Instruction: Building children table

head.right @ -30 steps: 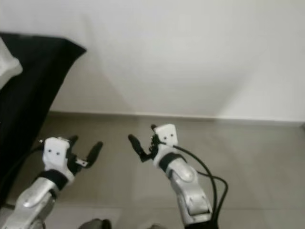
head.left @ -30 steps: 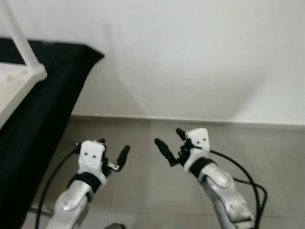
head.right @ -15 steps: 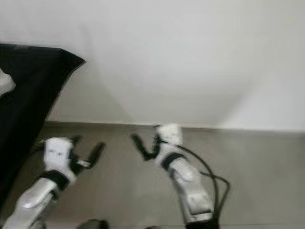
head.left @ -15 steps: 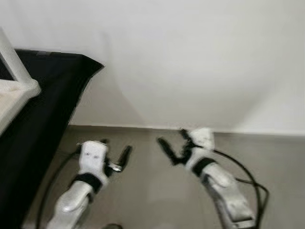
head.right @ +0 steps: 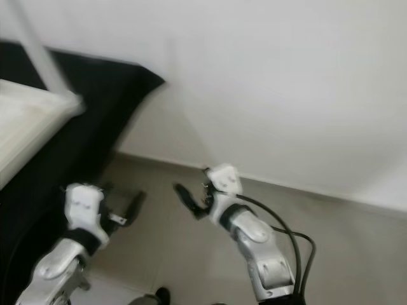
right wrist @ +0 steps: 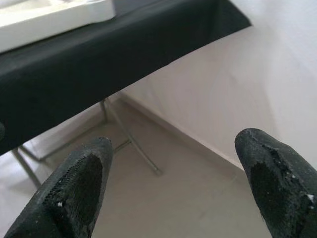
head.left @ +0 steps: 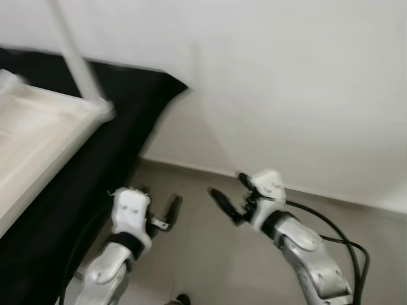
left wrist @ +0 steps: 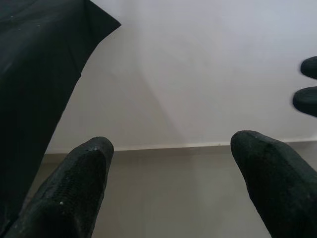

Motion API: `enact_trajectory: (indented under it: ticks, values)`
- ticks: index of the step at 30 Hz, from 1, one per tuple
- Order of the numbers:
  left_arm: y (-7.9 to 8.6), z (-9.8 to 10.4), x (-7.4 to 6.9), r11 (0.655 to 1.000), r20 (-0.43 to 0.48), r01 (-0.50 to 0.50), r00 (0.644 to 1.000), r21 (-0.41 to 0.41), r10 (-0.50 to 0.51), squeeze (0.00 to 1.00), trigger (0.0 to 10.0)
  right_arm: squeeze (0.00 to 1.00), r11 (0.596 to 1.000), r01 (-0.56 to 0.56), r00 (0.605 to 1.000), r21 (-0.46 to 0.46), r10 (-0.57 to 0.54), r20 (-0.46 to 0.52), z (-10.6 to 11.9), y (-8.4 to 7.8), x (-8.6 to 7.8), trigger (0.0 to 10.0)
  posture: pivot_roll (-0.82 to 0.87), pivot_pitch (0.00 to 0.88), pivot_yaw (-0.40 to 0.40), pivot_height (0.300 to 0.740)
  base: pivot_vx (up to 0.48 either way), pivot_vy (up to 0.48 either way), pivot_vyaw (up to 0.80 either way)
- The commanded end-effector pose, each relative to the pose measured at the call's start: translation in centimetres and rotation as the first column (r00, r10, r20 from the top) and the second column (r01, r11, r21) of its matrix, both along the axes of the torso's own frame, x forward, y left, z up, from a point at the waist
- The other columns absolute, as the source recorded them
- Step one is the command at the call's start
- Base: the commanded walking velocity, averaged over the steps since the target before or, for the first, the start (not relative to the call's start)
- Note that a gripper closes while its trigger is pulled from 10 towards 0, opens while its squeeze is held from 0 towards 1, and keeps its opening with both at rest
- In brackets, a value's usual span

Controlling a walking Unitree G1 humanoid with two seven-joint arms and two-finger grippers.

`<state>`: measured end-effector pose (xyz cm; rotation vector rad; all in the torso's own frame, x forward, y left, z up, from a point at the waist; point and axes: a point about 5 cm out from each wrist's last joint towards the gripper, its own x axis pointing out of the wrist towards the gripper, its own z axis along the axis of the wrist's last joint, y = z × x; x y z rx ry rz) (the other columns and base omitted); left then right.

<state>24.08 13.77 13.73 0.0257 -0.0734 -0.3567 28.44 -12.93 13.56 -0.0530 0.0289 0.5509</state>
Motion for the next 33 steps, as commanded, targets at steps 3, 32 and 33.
enact_trajectory:
  ticks: [3, 32, 33]
  values:
    - [0.20, -0.56, -0.16, 1.000, -0.026, -0.009, 1.000, 0.022, 0.009, 0.00, 10.0, 0.00, 1.000, -0.009, 1.000, 0.011, 0.009, -0.029, -0.58, 0.10, -0.25, 10.0, 0.02, 0.230, -0.064, 0.740, 0.000, 0.000, 0.80]
    - [0.27, -0.55, 0.01, 1.000, -0.044, -0.021, 0.999, -0.011, 0.021, 0.00, 10.0, 0.00, 0.999, -0.009, 1.000, 0.037, 0.010, -0.016, -0.32, 0.11, -0.17, 10.0, 0.02, 0.231, -0.063, 0.740, 0.000, -0.237, 0.38]
    - [0.27, -0.56, 0.01, 1.000, -0.044, -0.021, 0.999, -0.011, 0.021, 0.00, 10.0, 0.00, 0.999, -0.010, 1.000, 0.037, 0.010, -0.016, -0.34, 0.12, -0.17, 10.0, 0.02, 0.231, -0.061, 0.740, 0.000, -0.458, 0.00]
